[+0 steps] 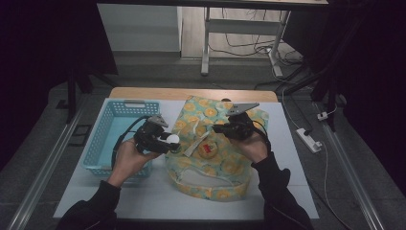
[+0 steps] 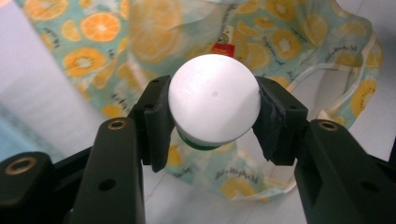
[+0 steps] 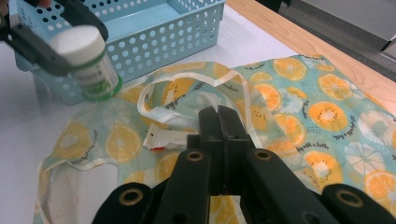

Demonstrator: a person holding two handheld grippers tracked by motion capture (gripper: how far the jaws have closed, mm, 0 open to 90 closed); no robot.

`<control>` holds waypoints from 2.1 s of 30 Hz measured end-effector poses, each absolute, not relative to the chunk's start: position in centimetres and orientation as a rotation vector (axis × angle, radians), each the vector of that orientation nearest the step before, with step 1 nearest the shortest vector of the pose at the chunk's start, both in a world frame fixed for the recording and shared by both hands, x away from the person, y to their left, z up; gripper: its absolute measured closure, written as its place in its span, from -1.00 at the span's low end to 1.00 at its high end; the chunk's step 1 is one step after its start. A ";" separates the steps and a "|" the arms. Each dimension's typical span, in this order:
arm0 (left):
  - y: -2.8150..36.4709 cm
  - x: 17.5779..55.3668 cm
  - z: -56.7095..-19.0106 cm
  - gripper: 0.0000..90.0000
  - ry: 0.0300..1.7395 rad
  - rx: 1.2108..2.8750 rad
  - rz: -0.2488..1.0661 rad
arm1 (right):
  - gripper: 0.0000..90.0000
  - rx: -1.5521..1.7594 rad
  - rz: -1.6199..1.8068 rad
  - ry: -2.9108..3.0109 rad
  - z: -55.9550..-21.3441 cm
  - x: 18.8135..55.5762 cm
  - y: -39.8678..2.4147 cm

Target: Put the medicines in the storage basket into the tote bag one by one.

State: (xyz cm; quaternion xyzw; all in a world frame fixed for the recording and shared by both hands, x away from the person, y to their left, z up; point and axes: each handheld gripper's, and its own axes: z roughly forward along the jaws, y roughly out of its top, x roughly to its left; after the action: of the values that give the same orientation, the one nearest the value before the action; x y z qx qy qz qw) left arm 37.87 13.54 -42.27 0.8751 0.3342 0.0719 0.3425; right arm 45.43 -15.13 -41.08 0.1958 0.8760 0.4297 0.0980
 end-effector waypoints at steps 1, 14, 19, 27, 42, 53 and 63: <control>13.2 37.9 -42.4 0.13 0.862 2.277 0.187 | 1.00 0.579 1.272 2.593 -41.1 45.4 -15.1; 9.5 39.1 -43.3 0.13 0.794 2.310 0.184 | 1.00 0.578 1.279 2.587 -41.0 45.4 -15.2; 8.3 39.6 -43.6 0.13 0.787 2.310 0.189 | 1.00 0.579 1.280 2.586 -41.0 45.4 -15.2; 6.8 41.0 -44.4 0.13 0.805 2.304 0.195 | 1.00 0.582 1.282 2.578 -41.0 45.5 -15.3; 4.3 43.3 -45.9 0.13 0.815 2.313 0.193 | 1.00 0.588 1.280 2.577 -41.1 45.6 -15.3; 3.5 44.6 -47.2 0.12 0.843 2.324 0.188 | 1.00 0.590 1.274 2.580 -41.2 45.7 -15.3; 3.5 44.9 -47.5 0.11 0.847 2.301 0.176 | 1.00 0.589 1.272 2.583 -41.2 45.6 -15.3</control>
State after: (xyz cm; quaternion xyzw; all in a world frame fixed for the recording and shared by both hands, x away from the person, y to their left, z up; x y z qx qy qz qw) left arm 44.93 3.48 -47.51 0.8820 0.3246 0.0673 0.3350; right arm 45.63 -15.29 -41.22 0.1993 0.8744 0.4307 0.1014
